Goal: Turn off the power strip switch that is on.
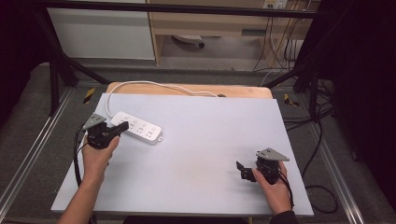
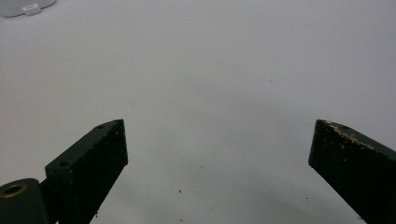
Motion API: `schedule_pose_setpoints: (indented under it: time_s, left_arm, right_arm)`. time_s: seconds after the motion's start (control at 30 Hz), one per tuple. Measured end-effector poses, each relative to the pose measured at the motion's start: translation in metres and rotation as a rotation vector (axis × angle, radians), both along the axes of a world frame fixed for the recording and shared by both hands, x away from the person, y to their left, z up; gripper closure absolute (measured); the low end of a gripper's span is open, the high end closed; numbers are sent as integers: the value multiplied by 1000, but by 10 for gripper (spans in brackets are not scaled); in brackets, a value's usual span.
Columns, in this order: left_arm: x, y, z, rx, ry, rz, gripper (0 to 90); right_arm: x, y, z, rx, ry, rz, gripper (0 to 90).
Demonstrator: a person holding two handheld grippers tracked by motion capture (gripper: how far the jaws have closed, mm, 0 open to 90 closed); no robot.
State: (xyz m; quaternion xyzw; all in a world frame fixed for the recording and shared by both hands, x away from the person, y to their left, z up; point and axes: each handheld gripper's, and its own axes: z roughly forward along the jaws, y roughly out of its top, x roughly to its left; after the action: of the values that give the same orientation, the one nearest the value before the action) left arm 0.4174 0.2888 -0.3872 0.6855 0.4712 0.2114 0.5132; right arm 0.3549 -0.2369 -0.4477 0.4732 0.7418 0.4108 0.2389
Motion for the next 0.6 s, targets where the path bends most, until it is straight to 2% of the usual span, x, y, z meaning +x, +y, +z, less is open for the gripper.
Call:
schedule_pose_setpoints:
  time_s: [0.07,0.27,0.47,0.5,0.53,0.6]
  left_arm:
    - [-13,4,4,-16,-12,2,900]
    - [-29,15,8,-23,-26,-5,900]
    - [-39,21,16,-40,-46,-6,900]
    - [-40,22,17,-42,-50,-4,884]
    - [-41,23,18,-41,-55,-1,831]
    - [-44,25,21,-47,-63,7,831]
  right_arm:
    - [-1,1,2,17,-4,0,52]
    - [-2,4,2,2,-8,13,52]
    - [-3,3,3,0,-7,11,51]
    - [-5,3,3,2,-11,9,52]
    - [-6,3,3,0,-15,11,51]
    - [-6,3,4,0,-15,12,51]
